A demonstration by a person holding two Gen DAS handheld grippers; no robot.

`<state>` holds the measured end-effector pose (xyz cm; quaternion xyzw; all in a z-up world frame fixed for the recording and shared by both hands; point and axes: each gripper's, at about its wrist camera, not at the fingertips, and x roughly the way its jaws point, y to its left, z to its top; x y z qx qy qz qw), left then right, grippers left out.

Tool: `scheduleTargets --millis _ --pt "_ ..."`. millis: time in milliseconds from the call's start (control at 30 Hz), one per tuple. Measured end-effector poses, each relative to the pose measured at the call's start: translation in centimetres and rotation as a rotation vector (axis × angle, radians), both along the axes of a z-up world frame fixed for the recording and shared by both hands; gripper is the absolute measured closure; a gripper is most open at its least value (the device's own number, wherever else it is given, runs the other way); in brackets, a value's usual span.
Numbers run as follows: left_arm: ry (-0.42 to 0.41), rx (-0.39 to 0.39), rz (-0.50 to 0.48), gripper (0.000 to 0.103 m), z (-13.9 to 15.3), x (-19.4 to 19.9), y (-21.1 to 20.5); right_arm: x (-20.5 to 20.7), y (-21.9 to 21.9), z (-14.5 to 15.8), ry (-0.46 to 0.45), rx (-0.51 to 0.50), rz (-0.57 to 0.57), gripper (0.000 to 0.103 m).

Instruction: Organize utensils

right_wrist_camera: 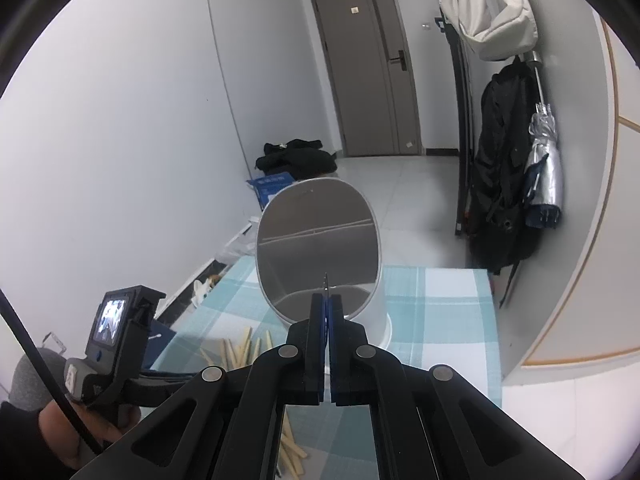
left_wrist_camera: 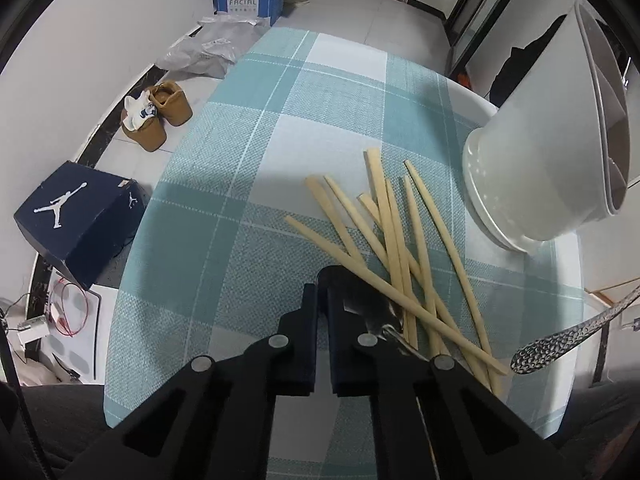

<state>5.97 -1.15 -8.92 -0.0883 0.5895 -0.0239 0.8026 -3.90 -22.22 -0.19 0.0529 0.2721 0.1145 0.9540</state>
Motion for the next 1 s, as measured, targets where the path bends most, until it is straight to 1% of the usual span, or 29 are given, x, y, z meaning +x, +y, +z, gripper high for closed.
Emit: scheduleTargets --millis 67,200,267,300,400,433,467,500,533,567,600,633,667,700,767,833,867,933,1000 --pt "-0.004 -0.012 0.009 0.103 0.1 -0.1 0.2 -0.2 -0.1 0.1 -0.005 0.004 -0.001 0.102" --pt "-0.045 -0.008 0.014 0.103 0.9 -0.4 0.4 -0.6 -0.2 0.5 -0.014 0.012 -0.005 0.102" --pt "-0.058 -0.038 0.019 0.103 1.1 -0.5 0.6 -0.7 -0.3 0.6 -0.020 0.014 -0.007 0.102" --pt "-0.063 -0.039 0.028 0.103 1.3 -0.6 0.8 -0.8 -0.3 0.6 -0.021 0.015 -0.008 0.102" --pt "-0.053 -0.033 0.032 0.103 1.2 -0.8 0.8 -0.9 -0.4 0.7 -0.019 0.023 -0.014 0.102" --pt "-0.027 -0.044 0.023 0.099 0.8 -0.7 0.6 -0.9 -0.5 0.7 -0.016 0.028 -0.015 0.102" --pt "-0.004 -0.050 0.012 0.090 0.5 -0.8 0.4 -0.9 -0.5 0.7 -0.015 0.032 -0.016 0.102" --pt "0.022 -0.044 -0.001 0.084 0.2 -0.7 0.1 -0.9 -0.5 0.7 -0.013 0.034 -0.017 0.102" --pt "0.036 -0.041 -0.016 0.074 0.0 -0.8 -0.2 -0.9 -0.6 0.7 -0.012 0.035 -0.017 0.102" --pt "0.037 -0.039 -0.029 0.066 -0.1 -0.8 -0.5 -1.0 -0.6 0.8 -0.012 0.036 -0.017 0.102" --pt "0.041 -0.025 -0.042 0.061 -0.2 -0.8 -0.8 -1.0 -0.6 0.9 -0.014 0.035 -0.018 0.102" --pt "0.046 -0.006 -0.058 0.054 -0.3 -0.8 -1.2 -1.1 -0.6 1.0 -0.017 0.035 -0.019 0.102" --pt "0.050 0.005 -0.072 0.049 -0.4 -0.7 -1.6 -1.2 -0.7 1.1 -0.020 0.035 -0.019 0.102" --pt "0.054 0.017 -0.080 0.048 -0.5 -0.5 -1.9 -1.3 -0.7 1.2 -0.026 0.035 -0.020 0.102" --pt "0.055 0.018 -0.083 0.042 -0.6 -0.2 -2.2 -1.5 -0.8 1.4 -0.031 0.035 -0.022 0.102" --pt "0.061 0.015 -0.071 0.038 -0.6 0.2 -2.3 -1.6 -0.9 1.5 -0.034 0.034 -0.023 0.102" --pt "0.062 0.023 -0.066 0.034 -0.6 0.3 -2.3 -1.7 -1.0 1.5 -0.034 0.033 -0.025 0.102" --pt "0.066 0.043 -0.062 0.030 -0.6 0.5 -2.4 -1.7 -1.1 1.4 -0.029 0.036 -0.027 0.102" --pt "0.066 0.043 -0.041 0.030 -0.7 0.5 -2.2 -1.7 -1.2 1.4 -0.027 0.038 -0.027 0.102"
